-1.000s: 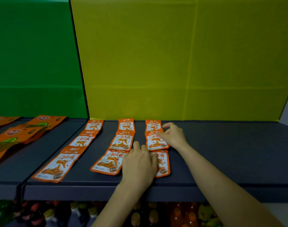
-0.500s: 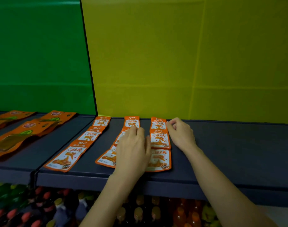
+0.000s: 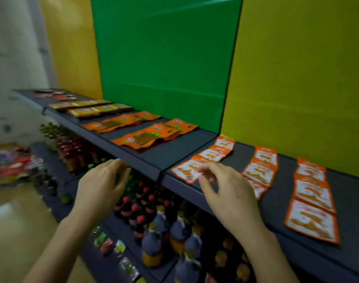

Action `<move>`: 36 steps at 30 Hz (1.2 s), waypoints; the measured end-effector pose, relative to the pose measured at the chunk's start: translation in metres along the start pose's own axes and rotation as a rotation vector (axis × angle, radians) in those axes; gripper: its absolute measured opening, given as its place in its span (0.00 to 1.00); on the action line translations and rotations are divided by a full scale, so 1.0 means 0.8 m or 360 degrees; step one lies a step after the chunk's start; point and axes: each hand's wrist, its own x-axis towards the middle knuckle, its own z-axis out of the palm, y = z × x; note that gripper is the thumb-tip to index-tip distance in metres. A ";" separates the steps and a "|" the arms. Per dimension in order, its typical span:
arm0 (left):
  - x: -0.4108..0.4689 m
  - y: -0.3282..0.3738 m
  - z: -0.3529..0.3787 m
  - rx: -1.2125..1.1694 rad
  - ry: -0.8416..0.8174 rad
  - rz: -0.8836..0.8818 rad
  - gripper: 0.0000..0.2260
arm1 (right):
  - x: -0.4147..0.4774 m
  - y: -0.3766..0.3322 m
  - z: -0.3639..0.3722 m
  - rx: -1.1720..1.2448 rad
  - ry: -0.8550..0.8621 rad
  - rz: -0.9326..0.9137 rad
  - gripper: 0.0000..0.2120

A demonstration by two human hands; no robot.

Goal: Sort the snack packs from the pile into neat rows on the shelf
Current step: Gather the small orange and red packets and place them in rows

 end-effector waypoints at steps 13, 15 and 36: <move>-0.098 -0.342 -0.081 0.0480 -0.0279 -0.0757 0.09 | 0.063 -0.218 0.291 0.0297 -0.0754 -0.0355 0.12; -0.090 -0.388 -0.095 0.0515 -0.0243 -0.0761 0.09 | 0.081 -0.253 0.329 0.0332 -0.0769 -0.0357 0.11; 0.094 -0.728 -0.020 0.0591 -0.0196 -0.0972 0.11 | 0.346 -0.427 0.683 0.0493 -0.0961 -0.0427 0.10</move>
